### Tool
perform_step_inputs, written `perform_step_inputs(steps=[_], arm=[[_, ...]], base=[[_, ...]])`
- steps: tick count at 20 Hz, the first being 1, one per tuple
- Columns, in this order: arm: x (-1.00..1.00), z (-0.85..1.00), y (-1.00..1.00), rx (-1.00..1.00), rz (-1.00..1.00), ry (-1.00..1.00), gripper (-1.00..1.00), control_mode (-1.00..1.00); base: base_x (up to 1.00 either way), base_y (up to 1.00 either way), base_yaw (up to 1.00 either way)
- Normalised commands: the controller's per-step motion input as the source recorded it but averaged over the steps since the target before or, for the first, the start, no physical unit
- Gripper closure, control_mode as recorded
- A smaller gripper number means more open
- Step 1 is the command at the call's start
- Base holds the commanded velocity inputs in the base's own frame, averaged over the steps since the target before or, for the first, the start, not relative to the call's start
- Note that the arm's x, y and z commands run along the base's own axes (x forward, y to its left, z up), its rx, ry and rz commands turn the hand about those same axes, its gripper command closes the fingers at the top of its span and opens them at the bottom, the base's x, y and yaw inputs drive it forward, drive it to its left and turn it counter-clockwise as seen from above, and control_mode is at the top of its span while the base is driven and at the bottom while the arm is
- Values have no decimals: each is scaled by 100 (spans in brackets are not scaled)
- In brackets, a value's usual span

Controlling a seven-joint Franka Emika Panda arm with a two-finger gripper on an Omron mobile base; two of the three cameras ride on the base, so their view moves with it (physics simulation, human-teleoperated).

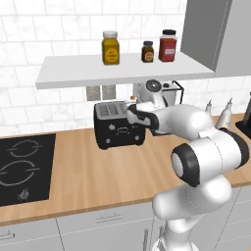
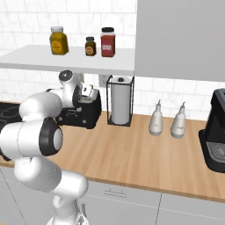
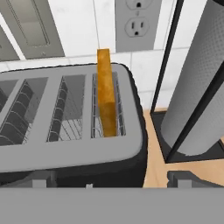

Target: Start the toaster. Once the lever pops up, take the bread to the plate on the dining counter.

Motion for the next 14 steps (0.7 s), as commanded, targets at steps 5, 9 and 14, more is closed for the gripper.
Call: perform_step_inputs(steps=[5, 9, 14], arm=[[41, -2, -3, 0, -3, 0, -100, -100], [35, -7, 0, 0, -2, 0, -100, -100], [31, -7, 0, 0, -2, 0, -100, -100]], base=[[0, 0, 0], [0, 0, 0], [0, 0, 0]])
